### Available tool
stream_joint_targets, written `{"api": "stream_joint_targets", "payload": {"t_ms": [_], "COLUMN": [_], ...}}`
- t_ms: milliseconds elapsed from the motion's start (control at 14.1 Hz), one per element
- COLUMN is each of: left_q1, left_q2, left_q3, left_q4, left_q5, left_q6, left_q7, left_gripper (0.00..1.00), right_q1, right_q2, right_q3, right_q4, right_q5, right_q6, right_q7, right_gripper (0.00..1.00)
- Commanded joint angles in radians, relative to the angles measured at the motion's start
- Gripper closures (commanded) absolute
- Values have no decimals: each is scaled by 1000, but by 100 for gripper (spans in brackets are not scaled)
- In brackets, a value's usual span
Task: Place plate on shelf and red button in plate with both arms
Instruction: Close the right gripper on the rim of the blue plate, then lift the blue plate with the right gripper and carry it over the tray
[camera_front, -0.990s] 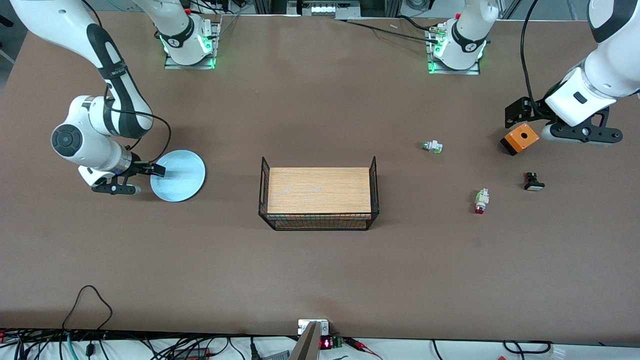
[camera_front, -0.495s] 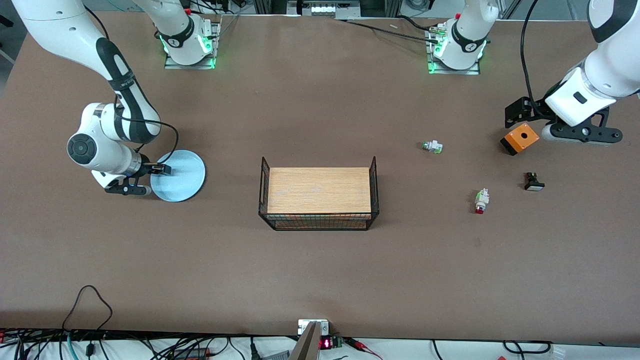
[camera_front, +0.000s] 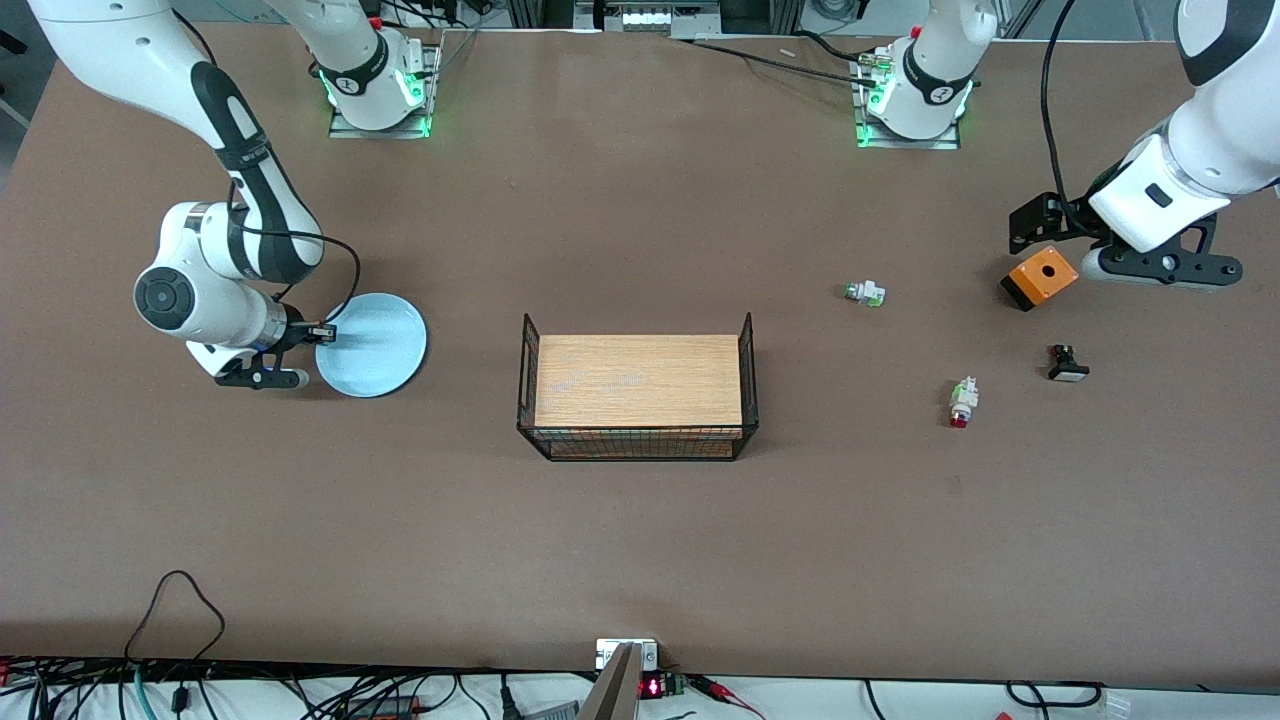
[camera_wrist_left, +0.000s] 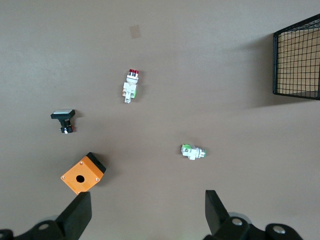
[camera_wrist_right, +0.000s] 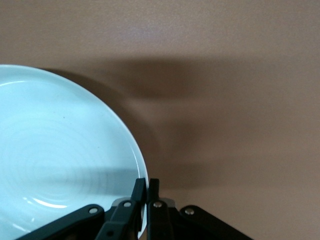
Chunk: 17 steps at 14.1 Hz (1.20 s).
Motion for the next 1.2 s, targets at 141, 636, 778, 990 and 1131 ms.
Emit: {"api": "stream_joint_targets", "payload": {"t_ms": [141, 636, 778, 990, 1131], "left_q1": [3, 3, 3, 3, 3], "left_q2": [1, -2, -2, -1, -2], "left_q3": [-4, -7, -7, -7, -7], "left_q4": [15, 16, 16, 16, 16], "left_q5": [-6, -6, -6, -7, -7], "left_q6": [-21, -21, -23, -31, -34], "left_q7": [23, 23, 23, 23, 23], "left_gripper": [0, 0, 0, 0, 0], "right_q1": [-3, -2, 38, 118, 196], "right_q2": [-137, -218, -226, -223, -215], "right_q3": [20, 23, 28, 31, 31], "right_q4": [127, 385, 454, 541, 590], "right_q5": [0, 176, 216, 331, 338], "right_q6": [-296, -646, -710, -763, -763], "right_q7": [-5, 117, 257, 568, 711], "right_gripper": [100, 100, 100, 100, 100]}}
